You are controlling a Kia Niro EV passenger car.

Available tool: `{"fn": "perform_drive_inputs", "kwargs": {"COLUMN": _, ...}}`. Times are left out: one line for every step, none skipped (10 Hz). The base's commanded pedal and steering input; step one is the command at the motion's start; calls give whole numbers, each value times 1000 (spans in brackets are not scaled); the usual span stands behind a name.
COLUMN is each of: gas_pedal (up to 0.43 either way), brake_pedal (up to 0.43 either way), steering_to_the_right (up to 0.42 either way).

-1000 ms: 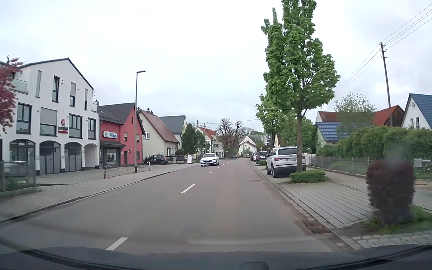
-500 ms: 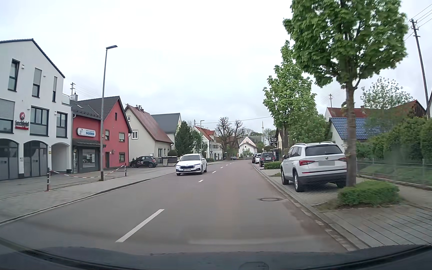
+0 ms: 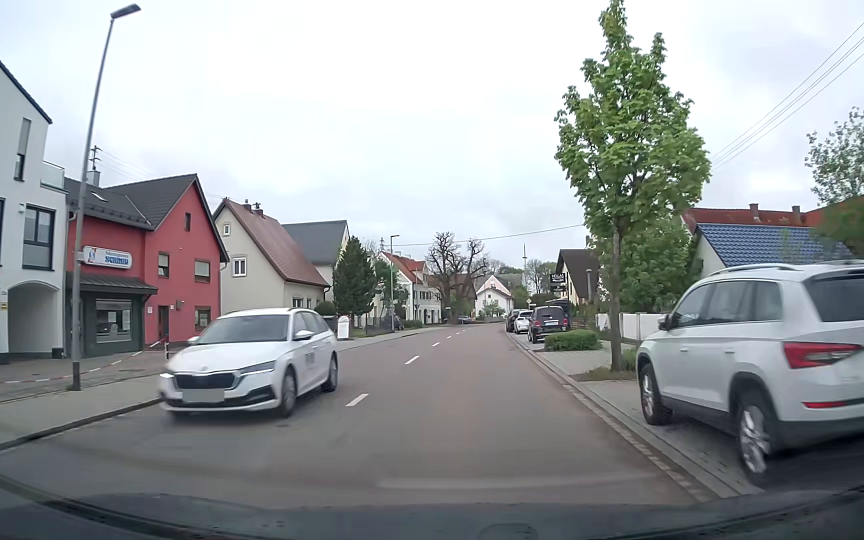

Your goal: Follow the waypoints while adhering to traffic rules and regulations

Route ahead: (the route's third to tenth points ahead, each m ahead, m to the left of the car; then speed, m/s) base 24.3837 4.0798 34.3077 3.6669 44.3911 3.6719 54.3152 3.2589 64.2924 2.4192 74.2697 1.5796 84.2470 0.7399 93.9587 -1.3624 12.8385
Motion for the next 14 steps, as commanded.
{"fn": "perform_drive_inputs", "kwargs": {"gas_pedal": 150, "brake_pedal": 0, "steering_to_the_right": 4}}
{"fn": "perform_drive_inputs", "kwargs": {"gas_pedal": 138, "brake_pedal": 0, "steering_to_the_right": 4}}
{"fn": "perform_drive_inputs", "kwargs": {"gas_pedal": 138, "brake_pedal": 0, "steering_to_the_right": 4}}
{"fn": "perform_drive_inputs", "kwargs": {"gas_pedal": 138, "brake_pedal": 0, "steering_to_the_right": 4}}
{"fn": "perform_drive_inputs", "kwargs": {"gas_pedal": 138, "brake_pedal": 0, "steering_to_the_right": 4}}
{"fn": "perform_drive_inputs", "kwargs": {"gas_pedal": 138, "brake_pedal": 0, "steering_to_the_right": 4}}
{"fn": "perform_drive_inputs", "kwargs": {"gas_pedal": 130, "brake_pedal": 0, "steering_to_the_right": 4}}
{"fn": "perform_drive_inputs", "kwargs": {"gas_pedal": 130, "brake_pedal": 0, "steering_to_the_right": 6}}
{"fn": "perform_drive_inputs", "kwargs": {"gas_pedal": 130, "brake_pedal": 0, "steering_to_the_right": 7}}
{"fn": "perform_drive_inputs", "kwargs": {"gas_pedal": 130, "brake_pedal": 0, "steering_to_the_right": 7}}
{"fn": "perform_drive_inputs", "kwargs": {"gas_pedal": 130, "brake_pedal": 0, "steering_to_the_right": 7}}
{"fn": "perform_drive_inputs", "kwargs": {"gas_pedal": 130, "brake_pedal": 0, "steering_to_the_right": 7}}
{"fn": "perform_drive_inputs", "kwargs": {"gas_pedal": 130, "brake_pedal": 0, "steering_to_the_right": 7}}
{"fn": "perform_drive_inputs", "kwargs": {"gas_pedal": 130, "brake_pedal": 0, "steering_to_the_right": 7}}
